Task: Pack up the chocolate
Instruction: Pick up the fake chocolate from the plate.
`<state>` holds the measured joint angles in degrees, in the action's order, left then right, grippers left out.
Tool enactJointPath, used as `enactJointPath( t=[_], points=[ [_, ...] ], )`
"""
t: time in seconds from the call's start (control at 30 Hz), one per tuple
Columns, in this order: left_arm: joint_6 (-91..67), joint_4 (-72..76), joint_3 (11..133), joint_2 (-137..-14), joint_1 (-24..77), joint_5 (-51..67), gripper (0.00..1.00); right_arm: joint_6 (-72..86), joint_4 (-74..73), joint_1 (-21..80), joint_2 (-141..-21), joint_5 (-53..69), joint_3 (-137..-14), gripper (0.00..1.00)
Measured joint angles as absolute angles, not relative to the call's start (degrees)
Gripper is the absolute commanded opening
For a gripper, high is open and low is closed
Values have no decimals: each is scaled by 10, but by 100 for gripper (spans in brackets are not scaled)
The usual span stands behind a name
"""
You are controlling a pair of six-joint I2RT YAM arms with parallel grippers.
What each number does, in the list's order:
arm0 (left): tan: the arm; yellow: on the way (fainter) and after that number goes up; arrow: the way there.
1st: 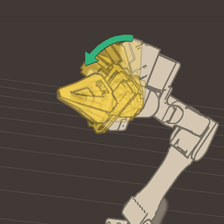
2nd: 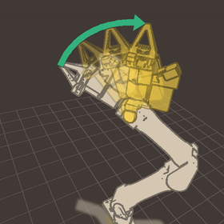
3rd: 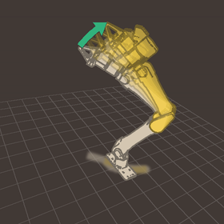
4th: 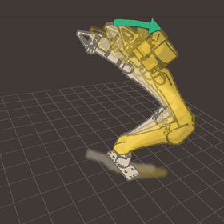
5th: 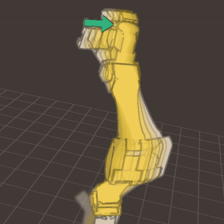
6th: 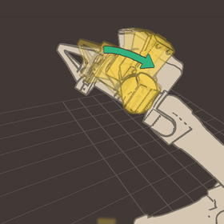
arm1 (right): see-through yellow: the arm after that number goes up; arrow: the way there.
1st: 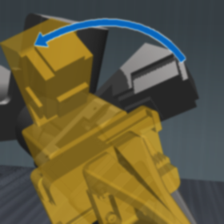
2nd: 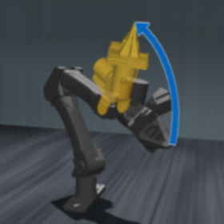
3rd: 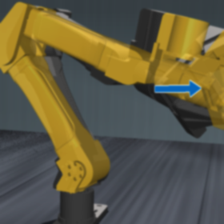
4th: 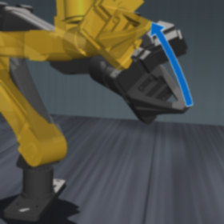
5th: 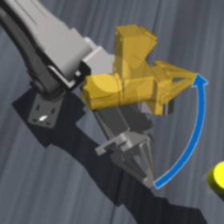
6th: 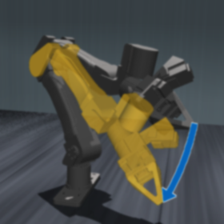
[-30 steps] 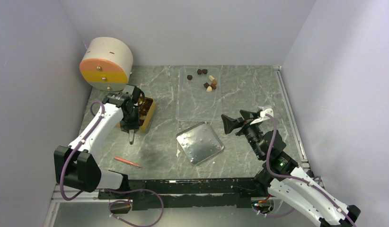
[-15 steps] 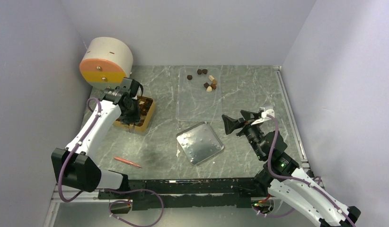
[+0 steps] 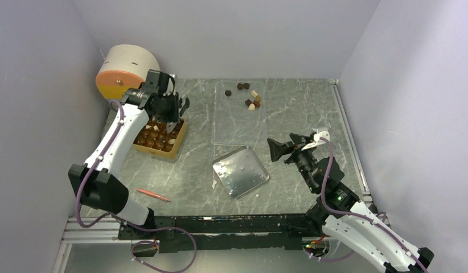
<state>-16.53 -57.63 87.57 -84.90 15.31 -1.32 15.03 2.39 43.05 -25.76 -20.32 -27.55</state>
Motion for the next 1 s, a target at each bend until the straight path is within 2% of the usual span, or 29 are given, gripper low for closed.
enactJointPath(
  t=[0.53, 0.83, 1.0],
  points=[
    [-112, -428, 1036, -1116, 250, 1, 38, 150, 3, 430, -295, -215, -297, 100],
    [-103, -384, 1149, -1261, 257, -2, 39, 150, 0, 430, -318, -216, -323, 100],
    [-99, -377, 1169, -1304, 256, -14, 40, 150, 0, 430, -321, -216, -323, 100]
  ],
)
